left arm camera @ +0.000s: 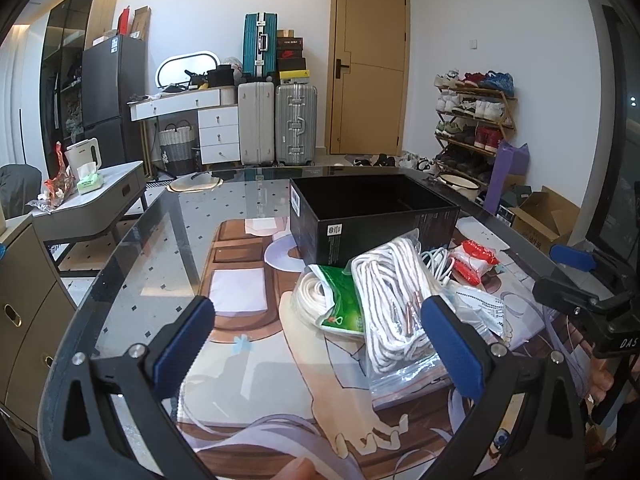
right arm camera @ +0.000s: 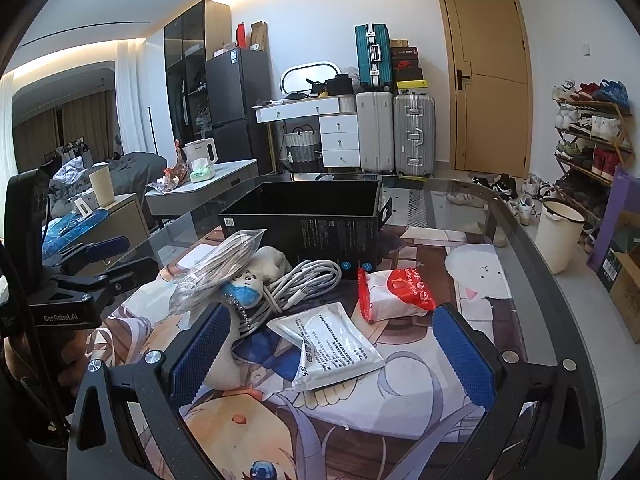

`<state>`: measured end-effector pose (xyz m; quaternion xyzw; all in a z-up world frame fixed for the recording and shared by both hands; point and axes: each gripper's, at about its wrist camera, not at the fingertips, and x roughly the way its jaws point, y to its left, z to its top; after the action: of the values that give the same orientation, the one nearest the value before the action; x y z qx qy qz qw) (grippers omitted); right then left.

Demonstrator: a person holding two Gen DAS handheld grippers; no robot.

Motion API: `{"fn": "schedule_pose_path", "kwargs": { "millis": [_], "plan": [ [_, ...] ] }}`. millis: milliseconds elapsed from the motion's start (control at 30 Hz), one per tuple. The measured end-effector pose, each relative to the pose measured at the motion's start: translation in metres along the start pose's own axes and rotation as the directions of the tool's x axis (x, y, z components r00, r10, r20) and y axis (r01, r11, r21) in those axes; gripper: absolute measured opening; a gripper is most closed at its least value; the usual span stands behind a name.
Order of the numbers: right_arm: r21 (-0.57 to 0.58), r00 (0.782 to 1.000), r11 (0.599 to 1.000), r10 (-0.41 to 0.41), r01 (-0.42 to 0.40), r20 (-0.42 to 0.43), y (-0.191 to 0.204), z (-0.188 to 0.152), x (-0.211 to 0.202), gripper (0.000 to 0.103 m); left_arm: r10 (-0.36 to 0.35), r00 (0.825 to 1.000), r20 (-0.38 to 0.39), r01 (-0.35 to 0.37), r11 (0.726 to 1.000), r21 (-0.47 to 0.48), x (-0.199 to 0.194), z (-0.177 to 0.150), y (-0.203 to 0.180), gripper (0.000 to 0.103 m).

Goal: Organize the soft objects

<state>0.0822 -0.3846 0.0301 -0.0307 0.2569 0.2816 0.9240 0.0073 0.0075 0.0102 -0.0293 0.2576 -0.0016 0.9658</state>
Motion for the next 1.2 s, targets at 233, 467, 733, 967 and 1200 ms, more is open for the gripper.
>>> {"fn": "schedule_pose_path", "kwargs": {
  "millis": [233, 467, 733, 967, 1200],
  "plan": [
    [-0.015, 1.0, 1.0, -0.01, 0.01, 0.009, -0.001, 0.007, -0.003, 0.103, 0.017, 0.999, 0.052, -0.019, 0.999, 0.041, -0.007, 0.002, -0.007, 0.103],
    [-0.025, 0.999, 0.999, -0.031, 0.032, 0.019, -0.004, 0.016, -0.008, 0.103, 0.018, 0.999, 0.047, -0.02, 0.999, 0.038, -0.005, 0.006, -0.005, 0.103],
    [-0.023, 0.999, 0.999, -0.041, 0.041, -0.005, -0.012, 0.022, -0.005, 0.103, -0.067, 0.997, 0.024, 0.066, 0.997, 0.033, -0.005, 0.016, 0.006, 0.103],
    [-0.048, 0.999, 0.998, -0.051, 0.051, -0.01, -0.012, 0.026, -0.003, 0.103, -0.026, 0.998, 0.065, 0.016, 0.988, 0.151, -0.015, 0.022, -0.001, 0.103],
    [-0.053, 0.998, 0.997, -0.052, 0.05, -0.027, -0.012, 0.027, 0.002, 0.103, -0.047, 0.999, 0.004, 0.046, 0.991, 0.126, -0.002, 0.025, -0.001, 0.103]
  ]
}}
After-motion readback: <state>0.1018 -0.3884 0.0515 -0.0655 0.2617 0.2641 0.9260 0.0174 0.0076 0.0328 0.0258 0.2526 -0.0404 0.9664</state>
